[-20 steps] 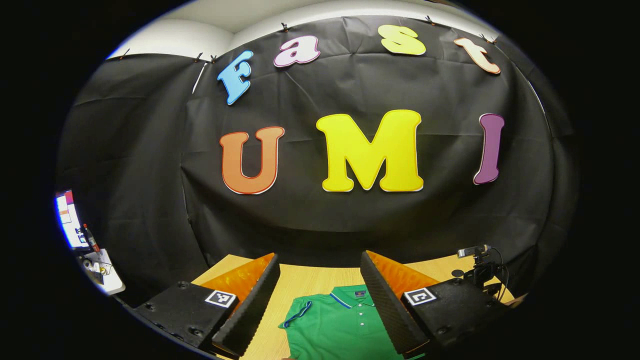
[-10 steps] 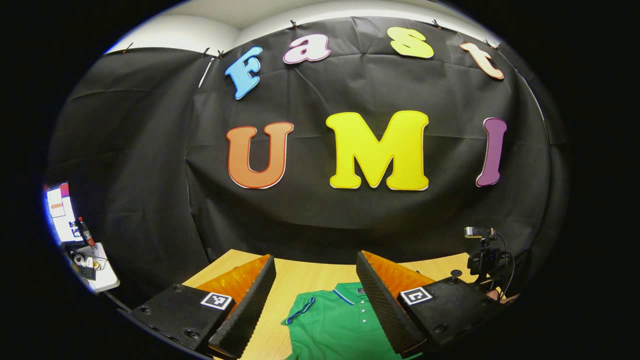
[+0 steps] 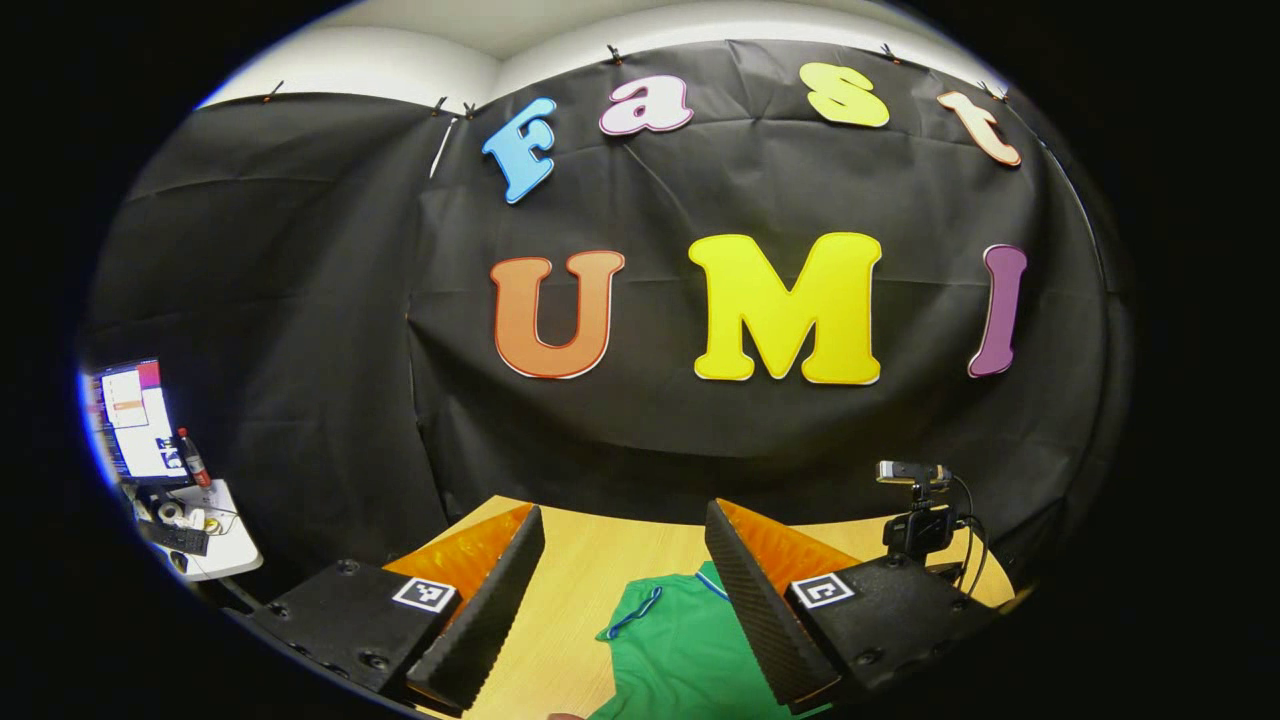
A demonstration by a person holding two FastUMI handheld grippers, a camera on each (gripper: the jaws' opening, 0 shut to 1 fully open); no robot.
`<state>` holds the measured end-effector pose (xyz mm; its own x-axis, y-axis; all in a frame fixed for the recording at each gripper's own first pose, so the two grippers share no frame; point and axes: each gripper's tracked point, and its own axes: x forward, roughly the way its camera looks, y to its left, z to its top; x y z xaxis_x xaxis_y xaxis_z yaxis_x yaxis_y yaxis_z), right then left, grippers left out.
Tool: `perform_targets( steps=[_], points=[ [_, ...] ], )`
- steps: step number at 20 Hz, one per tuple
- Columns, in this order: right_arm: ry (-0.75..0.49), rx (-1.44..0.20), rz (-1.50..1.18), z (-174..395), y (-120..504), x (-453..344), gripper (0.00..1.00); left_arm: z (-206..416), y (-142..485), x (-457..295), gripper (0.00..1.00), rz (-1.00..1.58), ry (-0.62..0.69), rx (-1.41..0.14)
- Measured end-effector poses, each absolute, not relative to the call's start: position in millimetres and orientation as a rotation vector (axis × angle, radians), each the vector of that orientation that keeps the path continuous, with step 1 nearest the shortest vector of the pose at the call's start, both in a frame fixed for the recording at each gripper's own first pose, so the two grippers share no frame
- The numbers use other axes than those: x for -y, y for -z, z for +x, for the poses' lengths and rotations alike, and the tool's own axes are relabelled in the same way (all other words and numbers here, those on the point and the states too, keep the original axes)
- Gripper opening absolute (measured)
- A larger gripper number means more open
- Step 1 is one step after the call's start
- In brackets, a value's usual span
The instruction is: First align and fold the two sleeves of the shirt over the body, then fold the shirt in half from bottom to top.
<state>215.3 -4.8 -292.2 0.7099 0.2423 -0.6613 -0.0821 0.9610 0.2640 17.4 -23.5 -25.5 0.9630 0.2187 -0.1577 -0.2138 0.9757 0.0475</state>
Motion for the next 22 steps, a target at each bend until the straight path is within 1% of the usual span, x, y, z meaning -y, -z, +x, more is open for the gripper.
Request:
perform_targets(
  steps=[1,3,7,8,9,10,12,13,14,18,22],
  points=[
    [-0.185,-0.761,0.238,216.6,295.0,-2.9,0.05,14.7,25.7,21.3,1.00,0.030,-0.224,-0.164],
    [-0.196,-0.738,0.256,217.0,288.5,-11.3,0.27,11.3,24.5,16.2,1.00,0.029,-0.232,-0.165],
    [-0.186,-0.648,0.230,210.1,260.3,-4.4,0.84,10.0,26.2,13.3,1.00,0.019,-0.218,-0.168],
    [-0.180,-0.626,0.213,208.5,256.0,-1.1,0.91,10.3,26.5,13.3,1.00,0.017,-0.209,-0.169],
    [-0.177,-0.603,0.194,202.0,246.6,2.5,0.90,11.3,27.1,13.8,1.00,0.013,-0.198,-0.167],
    [-0.178,-0.580,0.174,197.2,237.1,5.3,0.96,13.4,28.6,15.3,1.00,0.008,-0.183,-0.166],
    [-0.184,-0.543,0.145,181.4,217.0,10.0,0.96,15.5,35.0,15.7,1.00,0.001,-0.151,-0.176],
    [-0.189,-0.526,0.138,171.8,206.0,12.0,0.91,18.3,40.5,17.2,1.00,-0.007,-0.127,-0.184],
    [-0.193,-0.514,0.134,161.5,196.6,12.5,0.96,21.9,47.2,19.7,1.00,-0.016,-0.098,-0.198],
    [-0.210,-0.461,0.090,117.9,164.4,20.9,0.96,33.9,93.8,30.3,1.00,-0.006,0.028,-0.304],
    [-0.187,-0.399,0.041,84.1,131.3,41.6,0.96,48.7,133.5,34.9,1.00,-0.022,0.090,-0.371]
  ],
)
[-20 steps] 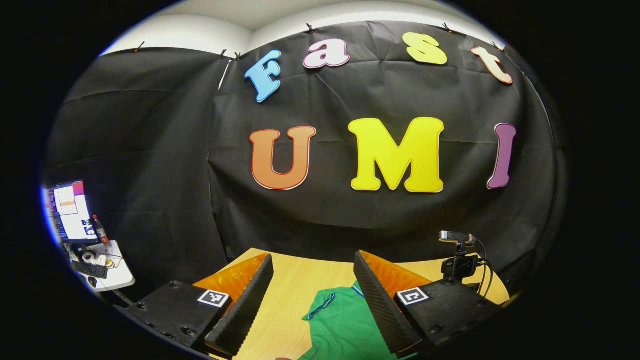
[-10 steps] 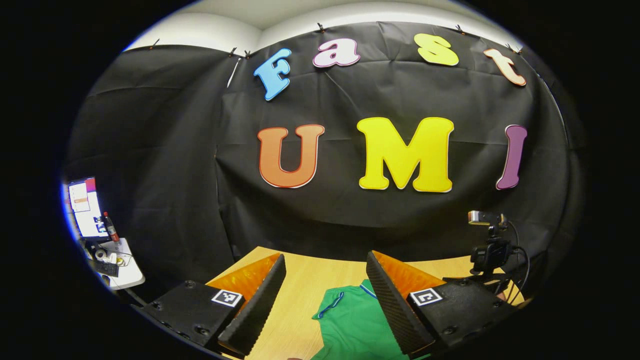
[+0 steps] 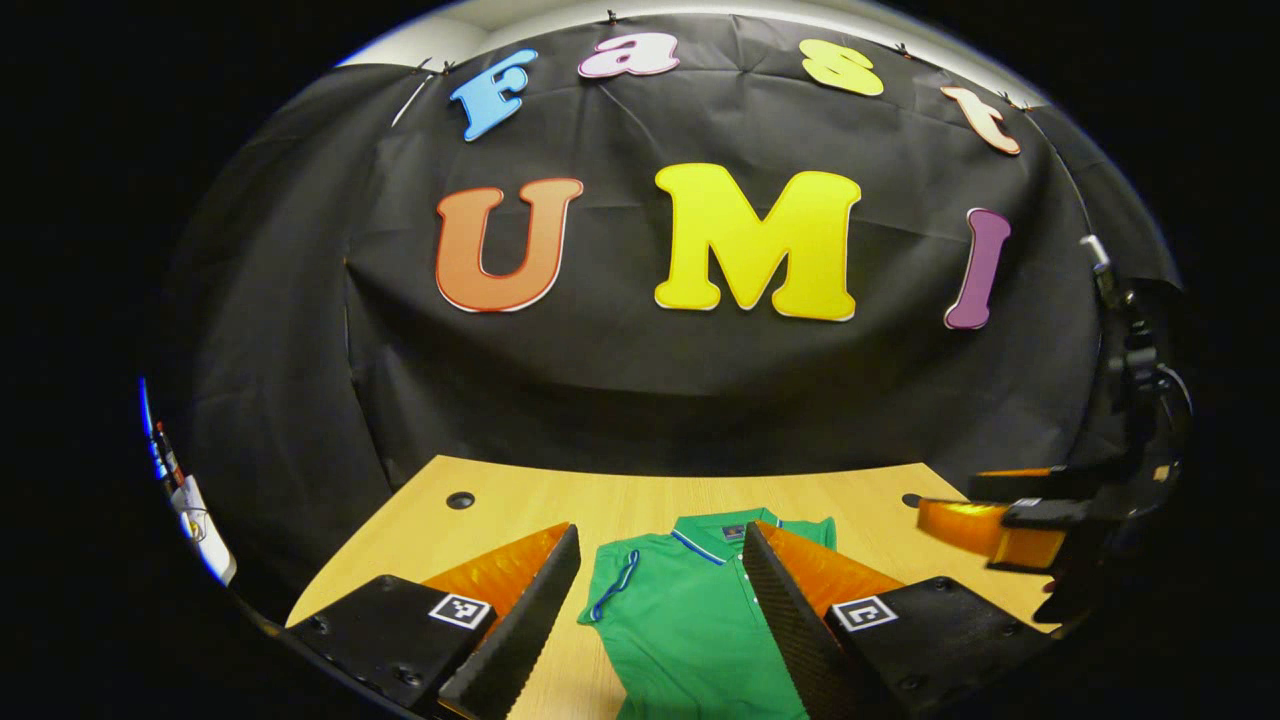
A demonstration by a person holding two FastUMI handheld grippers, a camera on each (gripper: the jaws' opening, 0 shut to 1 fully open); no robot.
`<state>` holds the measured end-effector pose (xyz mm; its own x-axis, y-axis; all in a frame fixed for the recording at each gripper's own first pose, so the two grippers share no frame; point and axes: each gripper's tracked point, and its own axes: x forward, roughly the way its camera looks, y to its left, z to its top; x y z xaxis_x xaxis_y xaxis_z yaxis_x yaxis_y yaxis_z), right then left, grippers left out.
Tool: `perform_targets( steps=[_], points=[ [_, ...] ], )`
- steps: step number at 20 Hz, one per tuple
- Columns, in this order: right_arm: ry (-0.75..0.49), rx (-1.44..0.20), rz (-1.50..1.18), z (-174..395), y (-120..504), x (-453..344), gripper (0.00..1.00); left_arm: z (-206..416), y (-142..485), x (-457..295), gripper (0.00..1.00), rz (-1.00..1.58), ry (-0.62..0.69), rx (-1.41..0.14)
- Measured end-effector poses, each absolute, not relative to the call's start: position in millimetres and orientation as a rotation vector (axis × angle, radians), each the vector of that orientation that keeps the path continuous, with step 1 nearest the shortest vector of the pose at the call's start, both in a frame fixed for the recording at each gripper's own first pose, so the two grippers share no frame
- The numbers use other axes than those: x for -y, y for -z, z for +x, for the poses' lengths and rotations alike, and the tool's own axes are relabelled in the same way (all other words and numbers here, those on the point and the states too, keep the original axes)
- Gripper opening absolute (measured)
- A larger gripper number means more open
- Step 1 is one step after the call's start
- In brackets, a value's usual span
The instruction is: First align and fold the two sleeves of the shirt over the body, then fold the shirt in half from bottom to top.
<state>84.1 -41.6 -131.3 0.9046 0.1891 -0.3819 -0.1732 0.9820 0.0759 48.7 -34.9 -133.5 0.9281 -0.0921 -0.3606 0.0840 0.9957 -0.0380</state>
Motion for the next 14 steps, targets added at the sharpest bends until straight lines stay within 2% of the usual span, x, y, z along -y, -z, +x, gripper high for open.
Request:
perform_targets(
  steps=[1,2,8,9,10,12,14],
  points=[
    [-0.177,-0.382,0.034,78.0,123.1,47.6,0.91,52.9,144.6,32.2,1.00,-0.020,0.093,-0.389],
    [-0.169,-0.365,0.028,72.8,114.4,51.9,0.96,57.8,154.0,30.1,1.00,-0.020,0.100,-0.401],
    [-0.113,-0.334,0.046,45.2,97.3,73.5,0.95,95.4,202.4,12.0,1.00,0.008,0.118,-0.490],
    [-0.105,-0.343,0.039,42.5,99.8,74.2,0.91,102.5,210.0,10.4,1.00,0.015,0.126,-0.504],
    [-0.098,-0.350,0.032,41.2,103.7,76.2,0.91,106.9,218.2,9.2,1.00,0.022,0.133,-0.516],
    [-0.091,-0.363,0.032,37.5,105.5,78.0,0.96,113.8,233.9,6.9,1.00,0.019,0.141,-0.547],
    [-0.077,-0.373,0.040,37.9,105.8,78.2,0.96,119.5,252.4,4.5,1.00,0.014,0.143,-0.578]
  ],
)
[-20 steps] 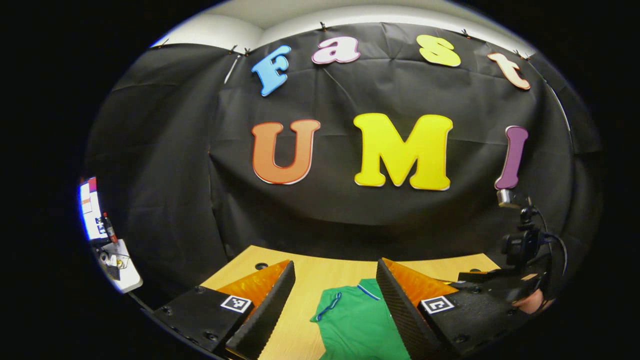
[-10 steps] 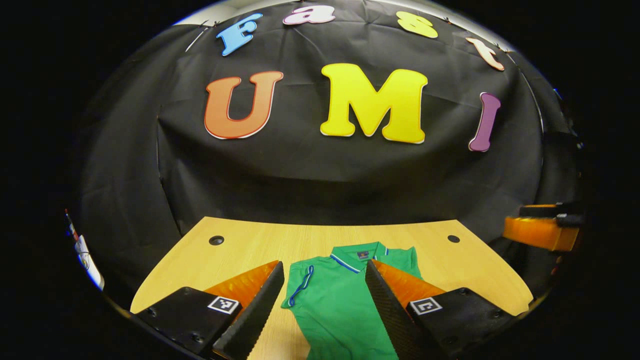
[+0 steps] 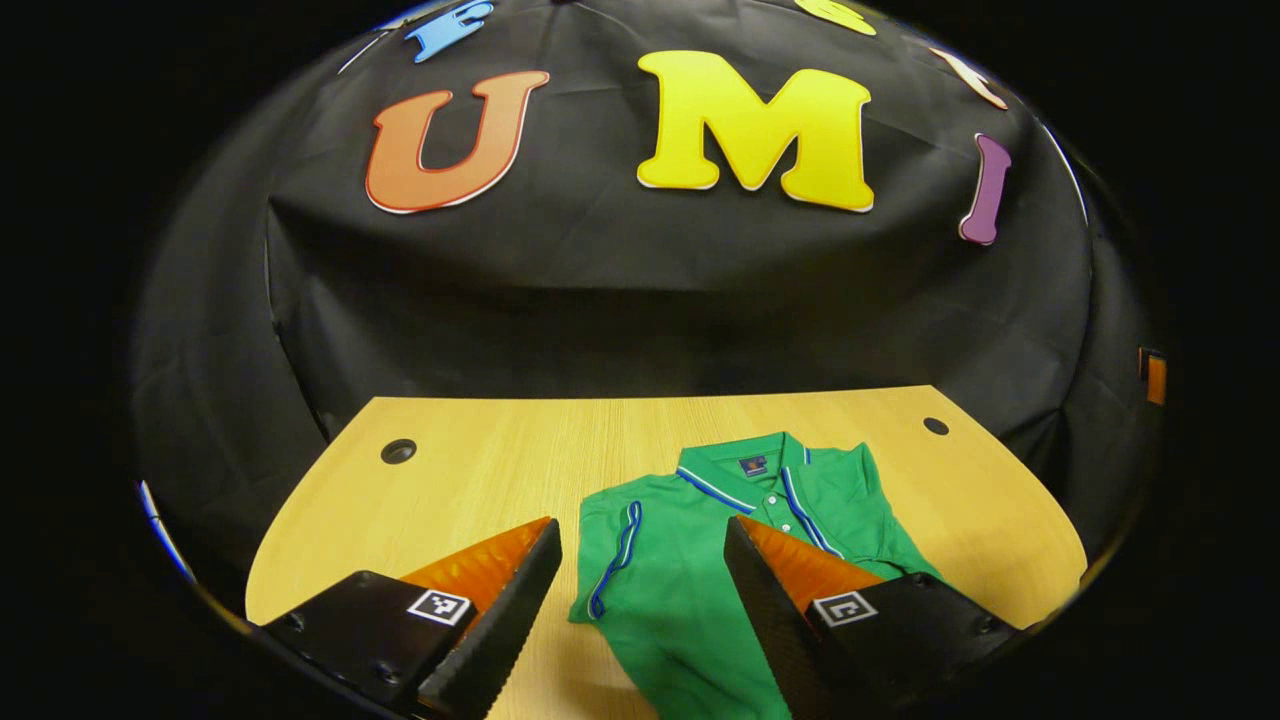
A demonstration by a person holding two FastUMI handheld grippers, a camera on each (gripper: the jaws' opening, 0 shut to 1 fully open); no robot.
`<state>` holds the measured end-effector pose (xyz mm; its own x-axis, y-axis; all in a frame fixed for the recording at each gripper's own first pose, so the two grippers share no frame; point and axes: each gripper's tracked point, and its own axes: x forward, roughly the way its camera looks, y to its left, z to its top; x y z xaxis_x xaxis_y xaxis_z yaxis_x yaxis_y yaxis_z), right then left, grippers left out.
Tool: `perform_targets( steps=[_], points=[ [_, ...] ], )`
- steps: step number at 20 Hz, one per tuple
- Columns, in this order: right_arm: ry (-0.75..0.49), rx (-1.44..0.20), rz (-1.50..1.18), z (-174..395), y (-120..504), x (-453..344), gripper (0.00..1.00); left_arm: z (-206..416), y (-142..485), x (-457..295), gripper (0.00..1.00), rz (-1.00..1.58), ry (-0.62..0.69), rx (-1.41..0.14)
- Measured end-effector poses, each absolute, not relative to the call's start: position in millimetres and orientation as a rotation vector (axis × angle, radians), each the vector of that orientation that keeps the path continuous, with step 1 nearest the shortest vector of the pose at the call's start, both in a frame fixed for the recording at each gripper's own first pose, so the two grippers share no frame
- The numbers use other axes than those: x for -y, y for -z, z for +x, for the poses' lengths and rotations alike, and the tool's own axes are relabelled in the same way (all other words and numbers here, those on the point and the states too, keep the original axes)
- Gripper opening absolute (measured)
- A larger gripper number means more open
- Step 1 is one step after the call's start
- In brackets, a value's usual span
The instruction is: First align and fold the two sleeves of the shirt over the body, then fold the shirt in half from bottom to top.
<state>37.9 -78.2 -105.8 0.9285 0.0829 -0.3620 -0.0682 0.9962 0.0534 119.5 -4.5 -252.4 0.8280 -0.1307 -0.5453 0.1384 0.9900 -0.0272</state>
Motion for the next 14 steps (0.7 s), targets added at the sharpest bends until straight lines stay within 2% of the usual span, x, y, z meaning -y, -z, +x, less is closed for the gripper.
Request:
perform_targets(
  steps=[1,3,5,6,7,8,14],
  points=[
    [-0.077,-0.379,0.039,37.3,105.1,76.5,0.92,121.5,262.5,1.9,1.00,0.009,0.140,-0.597],
    [-0.066,-0.383,0.030,38.4,107.2,75.8,0.96,124.3,285.0,-4.0,1.00,0.009,0.137,-0.636],
    [-0.060,-0.401,0.025,39.2,114.0,73.1,0.96,127.6,305.0,-11.6,1.00,0.021,0.138,-0.670],
    [-0.051,-0.418,0.027,40.0,118.7,72.3,0.92,129.4,314.2,-15.9,1.00,0.028,0.138,-0.688],
    [-0.051,-0.431,0.037,39.7,121.4,69.7,0.92,131.0,324.0,-19.6,1.00,0.029,0.138,-0.702],
    [-0.044,-0.437,0.040,41.0,124.3,68.8,0.96,133.5,331.3,-22.4,1.00,0.028,0.142,-0.713],
    [-0.037,-0.470,0.020,48.2,133.1,50.5,0.96,145.5,372.8,-37.4,1.00,0.045,0.155,-0.764]
  ],
)
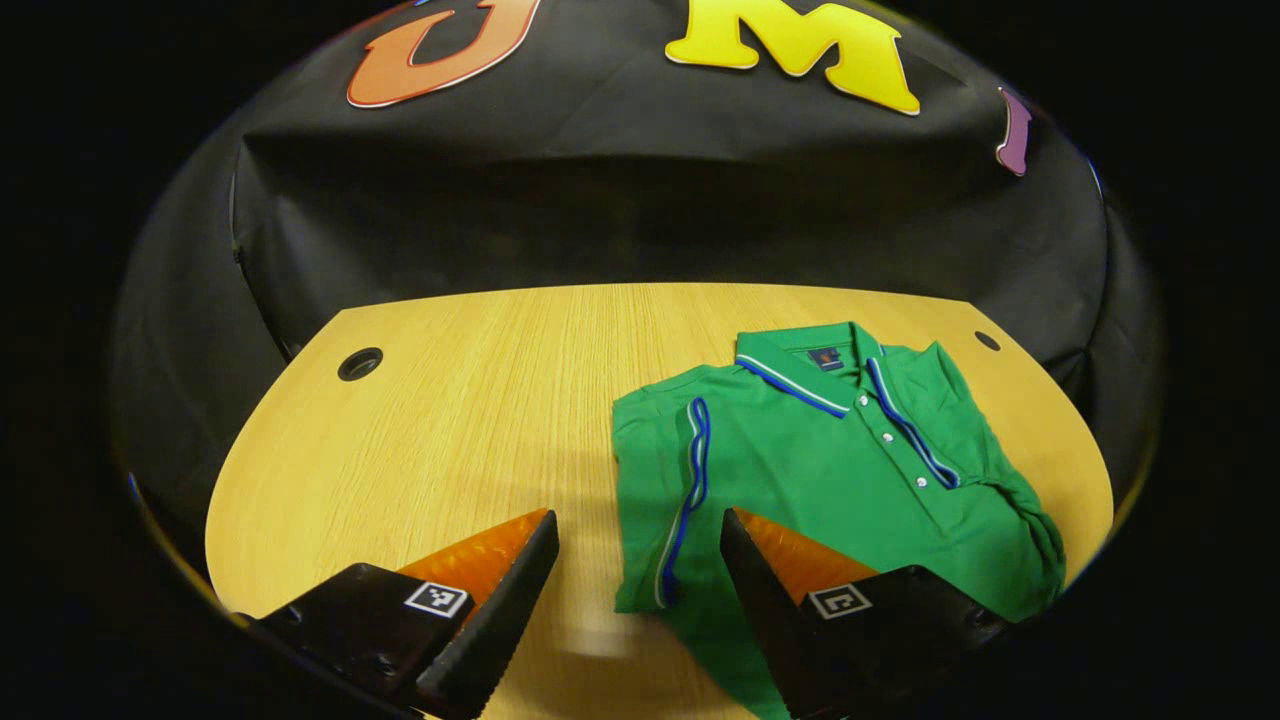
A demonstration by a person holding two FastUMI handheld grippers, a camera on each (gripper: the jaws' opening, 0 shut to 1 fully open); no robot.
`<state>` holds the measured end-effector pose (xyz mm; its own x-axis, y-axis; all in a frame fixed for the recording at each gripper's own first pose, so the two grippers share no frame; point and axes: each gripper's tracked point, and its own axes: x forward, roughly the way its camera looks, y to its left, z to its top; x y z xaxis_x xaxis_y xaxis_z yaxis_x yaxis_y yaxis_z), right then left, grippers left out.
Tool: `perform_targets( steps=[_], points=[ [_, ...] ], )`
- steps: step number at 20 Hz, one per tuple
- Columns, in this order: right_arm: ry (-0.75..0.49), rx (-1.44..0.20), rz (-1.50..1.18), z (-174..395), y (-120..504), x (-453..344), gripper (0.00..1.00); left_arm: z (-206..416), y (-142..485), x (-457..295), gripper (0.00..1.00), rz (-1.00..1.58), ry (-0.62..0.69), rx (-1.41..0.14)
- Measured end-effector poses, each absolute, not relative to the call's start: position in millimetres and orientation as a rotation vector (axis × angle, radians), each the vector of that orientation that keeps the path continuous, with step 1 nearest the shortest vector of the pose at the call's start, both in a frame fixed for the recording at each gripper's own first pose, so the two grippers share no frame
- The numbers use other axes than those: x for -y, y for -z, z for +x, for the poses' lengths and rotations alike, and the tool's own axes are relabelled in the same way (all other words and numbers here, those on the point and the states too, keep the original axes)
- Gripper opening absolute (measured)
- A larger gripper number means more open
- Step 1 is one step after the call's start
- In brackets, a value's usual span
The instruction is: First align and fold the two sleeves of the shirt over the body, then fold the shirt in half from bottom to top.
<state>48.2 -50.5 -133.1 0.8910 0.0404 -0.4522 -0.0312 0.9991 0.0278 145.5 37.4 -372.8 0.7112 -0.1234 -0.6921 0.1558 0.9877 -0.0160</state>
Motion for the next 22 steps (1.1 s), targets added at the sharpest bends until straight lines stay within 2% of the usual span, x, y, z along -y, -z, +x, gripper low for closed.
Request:
perform_targets(
  steps=[8,9,10,11,12,13,14,15,16,18,20,22],
  points=[
    [-0.046,-0.498,-0.004,60.2,135.7,30.0,0.96,154.1,393.1,-36.3,1.00,0.046,0.180,-0.802],
    [-0.051,-0.496,-0.009,60.9,134.6,27.4,0.96,153.3,393.9,-38.0,0.96,0.049,0.180,-0.807],
    [-0.054,-0.493,-0.012,61.0,133.5,24.5,0.96,154.5,392.4,-38.5,0.89,0.050,0.185,-0.800],
    [-0.058,-0.491,-0.010,61.3,133.7,22.5,0.96,156.5,392.0,-39.1,0.87,0.049,0.186,-0.793],
    [-0.060,-0.489,-0.008,61.3,134.2,21.2,0.96,157.4,392.5,-39.3,0.73,0.043,0.190,-0.791],
    [-0.060,-0.496,-0.006,61.2,136.7,21.0,0.96,154.7,394.0,-39.5,0.67,0.047,0.189,-0.800],
    [-0.059,-0.508,-0.003,59.9,141.2,21.9,0.95,157.2,392.1,-39.8,0.53,0.050,0.199,-0.791],
    [-0.056,-0.512,0.005,59.3,141.7,22.8,0.96,158.3,391.5,-39.8,0.54,0.060,0.196,-0.789],
    [-0.053,-0.508,0.012,58.9,141.0,24.2,0.94,159.9,389.3,-40.8,0.31,0.061,0.194,-0.782],
    [-0.052,-0.506,0.013,58.6,142.6,25.4,0.96,160.6,379.5,-40.0,0.12,0.049,0.197,-0.761],
    [-0.059,-0.504,0.016,55.8,143.6,24.6,0.96,161.3,367.3,-38.3,0.06,0.024,0.199,-0.736],
    [-0.061,-0.497,0.020,55.0,142.2,25.2,0.96,165.9,350.6,-38.1,0.06,0.010,0.188,-0.702]
  ],
)
